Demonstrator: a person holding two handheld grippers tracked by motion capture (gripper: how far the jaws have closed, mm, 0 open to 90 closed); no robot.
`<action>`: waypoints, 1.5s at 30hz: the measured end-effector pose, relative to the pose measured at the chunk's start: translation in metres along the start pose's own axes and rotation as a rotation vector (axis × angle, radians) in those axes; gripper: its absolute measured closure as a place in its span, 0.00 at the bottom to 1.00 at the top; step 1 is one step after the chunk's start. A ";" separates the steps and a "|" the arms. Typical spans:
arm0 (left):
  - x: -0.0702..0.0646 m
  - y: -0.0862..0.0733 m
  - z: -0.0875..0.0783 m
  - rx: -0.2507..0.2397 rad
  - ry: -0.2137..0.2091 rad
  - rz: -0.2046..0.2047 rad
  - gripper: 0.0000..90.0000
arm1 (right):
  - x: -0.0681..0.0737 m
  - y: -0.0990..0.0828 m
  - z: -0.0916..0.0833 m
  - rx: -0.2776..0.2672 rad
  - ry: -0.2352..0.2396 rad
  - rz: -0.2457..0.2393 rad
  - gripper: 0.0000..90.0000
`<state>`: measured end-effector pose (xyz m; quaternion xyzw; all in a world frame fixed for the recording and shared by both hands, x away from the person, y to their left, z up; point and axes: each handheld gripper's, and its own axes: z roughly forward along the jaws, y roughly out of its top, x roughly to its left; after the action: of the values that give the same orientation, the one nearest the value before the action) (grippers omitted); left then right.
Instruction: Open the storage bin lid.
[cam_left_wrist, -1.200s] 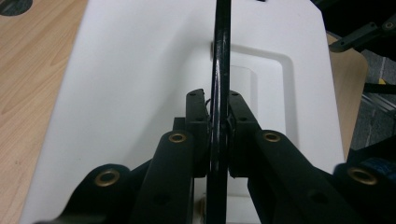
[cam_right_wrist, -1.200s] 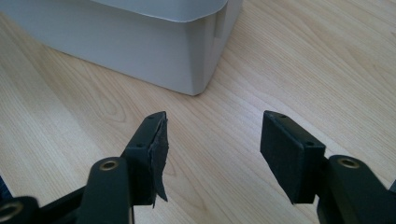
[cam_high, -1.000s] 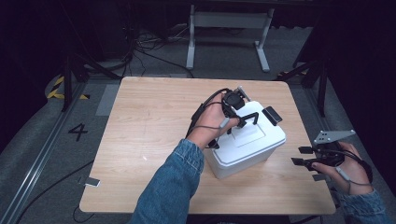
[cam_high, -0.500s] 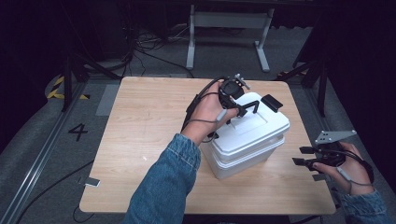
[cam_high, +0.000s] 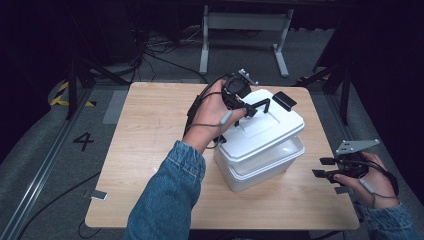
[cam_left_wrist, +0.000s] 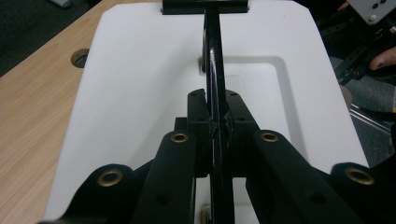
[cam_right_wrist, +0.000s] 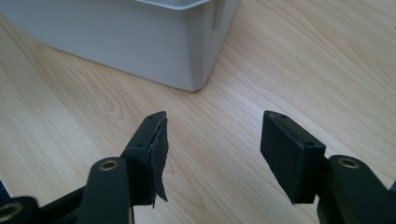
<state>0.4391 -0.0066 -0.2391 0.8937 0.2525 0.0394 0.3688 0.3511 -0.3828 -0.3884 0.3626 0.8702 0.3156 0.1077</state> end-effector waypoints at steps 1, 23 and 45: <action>0.001 -0.001 -0.003 -0.002 0.005 -0.003 0.94 | 0.000 0.000 0.000 0.001 0.001 0.000 0.47; 0.036 -0.049 -0.065 -0.033 0.122 -0.091 0.93 | 0.000 -0.001 0.005 0.017 0.012 0.012 0.46; 0.078 -0.105 -0.111 -0.046 0.281 -0.186 0.93 | 0.002 -0.001 0.008 0.032 0.022 0.022 0.44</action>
<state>0.4347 0.1647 -0.2387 0.8435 0.3822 0.1356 0.3523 0.3531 -0.3783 -0.3953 0.3702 0.8724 0.3068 0.0886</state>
